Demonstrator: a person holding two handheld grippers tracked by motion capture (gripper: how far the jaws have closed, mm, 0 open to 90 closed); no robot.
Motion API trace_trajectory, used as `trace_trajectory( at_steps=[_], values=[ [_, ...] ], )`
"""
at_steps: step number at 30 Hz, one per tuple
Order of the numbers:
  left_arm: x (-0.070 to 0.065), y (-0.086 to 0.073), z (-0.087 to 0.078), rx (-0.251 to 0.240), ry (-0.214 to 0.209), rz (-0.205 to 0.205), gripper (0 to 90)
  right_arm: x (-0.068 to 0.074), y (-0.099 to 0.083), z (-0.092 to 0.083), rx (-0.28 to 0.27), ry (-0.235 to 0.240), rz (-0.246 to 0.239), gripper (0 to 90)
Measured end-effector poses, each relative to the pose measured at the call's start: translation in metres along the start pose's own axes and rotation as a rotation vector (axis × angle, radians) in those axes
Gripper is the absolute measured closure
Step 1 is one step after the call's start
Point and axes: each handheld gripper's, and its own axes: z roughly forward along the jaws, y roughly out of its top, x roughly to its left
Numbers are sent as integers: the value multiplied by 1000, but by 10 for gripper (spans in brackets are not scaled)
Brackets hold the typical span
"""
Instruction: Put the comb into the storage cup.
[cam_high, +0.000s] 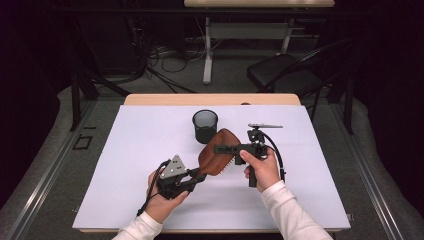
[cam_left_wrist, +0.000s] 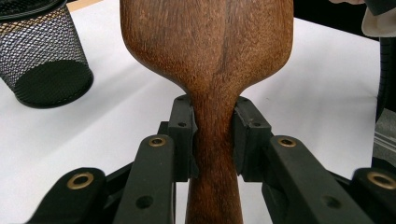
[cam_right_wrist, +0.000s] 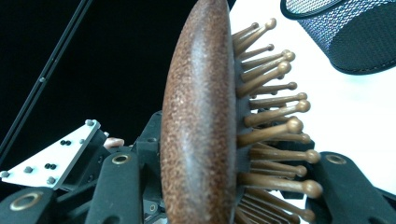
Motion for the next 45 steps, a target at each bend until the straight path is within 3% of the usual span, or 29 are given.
trace_trajectory(
  at_steps=[45],
  values=[
    [3, -1, 0, -21, 0, -29, 660, -3, 0, -1, -9, 28, 44, 498]
  ],
)
